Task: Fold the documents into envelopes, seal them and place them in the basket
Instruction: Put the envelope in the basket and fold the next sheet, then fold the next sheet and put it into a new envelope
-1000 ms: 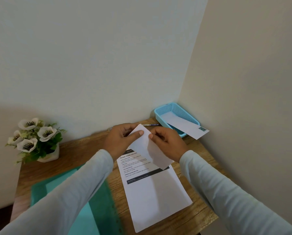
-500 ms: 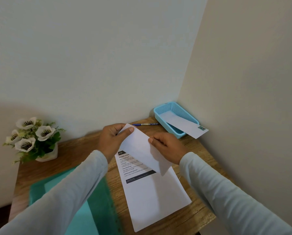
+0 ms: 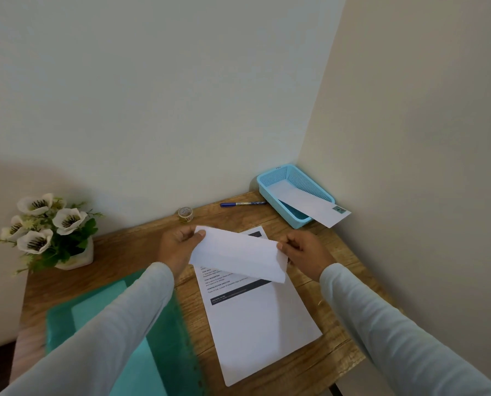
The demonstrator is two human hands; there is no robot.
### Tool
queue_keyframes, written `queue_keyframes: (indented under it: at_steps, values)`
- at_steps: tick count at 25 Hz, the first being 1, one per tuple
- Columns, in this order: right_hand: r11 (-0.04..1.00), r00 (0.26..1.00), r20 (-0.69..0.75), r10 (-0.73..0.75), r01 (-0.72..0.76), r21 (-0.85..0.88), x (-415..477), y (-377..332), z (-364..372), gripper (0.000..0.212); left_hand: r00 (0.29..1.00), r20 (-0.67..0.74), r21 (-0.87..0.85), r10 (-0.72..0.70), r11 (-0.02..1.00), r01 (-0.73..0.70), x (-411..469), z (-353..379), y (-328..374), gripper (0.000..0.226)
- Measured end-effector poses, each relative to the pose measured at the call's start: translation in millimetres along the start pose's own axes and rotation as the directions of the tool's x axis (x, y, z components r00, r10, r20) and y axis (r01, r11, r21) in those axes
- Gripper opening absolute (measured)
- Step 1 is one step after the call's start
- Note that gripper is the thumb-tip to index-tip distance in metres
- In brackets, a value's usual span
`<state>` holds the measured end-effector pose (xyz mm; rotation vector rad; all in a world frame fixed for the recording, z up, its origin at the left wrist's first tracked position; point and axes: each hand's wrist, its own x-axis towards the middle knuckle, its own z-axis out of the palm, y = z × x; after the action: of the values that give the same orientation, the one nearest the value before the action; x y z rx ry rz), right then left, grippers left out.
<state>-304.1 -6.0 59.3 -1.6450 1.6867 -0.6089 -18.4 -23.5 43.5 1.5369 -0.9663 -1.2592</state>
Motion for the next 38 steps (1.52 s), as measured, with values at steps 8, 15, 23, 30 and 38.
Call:
queue_keyframes:
  at_steps: [8,15,23,30,38]
  values:
    - [0.918,0.988,-0.073,0.137,-0.154,-0.366,7.7,32.8,12.9,0.004,0.992,0.091,0.627,0.088,0.769,-0.126,15.5,18.9,-35.8,0.018]
    - [0.884,0.975,-0.159,0.152,-0.206,-0.419,5.8,45.6,19.5,0.005,0.981,0.129,0.774,0.143,0.605,-0.19,19.1,28.0,-44.5,0.019]
    - [0.815,0.988,-0.137,0.066,-0.132,-0.564,4.6,54.8,26.4,0.007,0.942,0.299,0.879,0.155,0.338,-0.335,13.0,27.4,-50.3,0.031]
    - [0.755,0.99,0.03,0.137,-0.084,-0.65,-14.4,48.3,24.9,0.046,0.922,0.388,0.917,-0.013,0.106,-0.384,-3.8,21.4,-41.8,0.081]
    - [0.86,0.988,-0.066,0.14,-0.154,-0.486,-63.6,7.2,35.8,0.048,0.922,0.352,0.813,0.162,0.436,-0.387,-43.6,-30.6,-30.1,0.051]
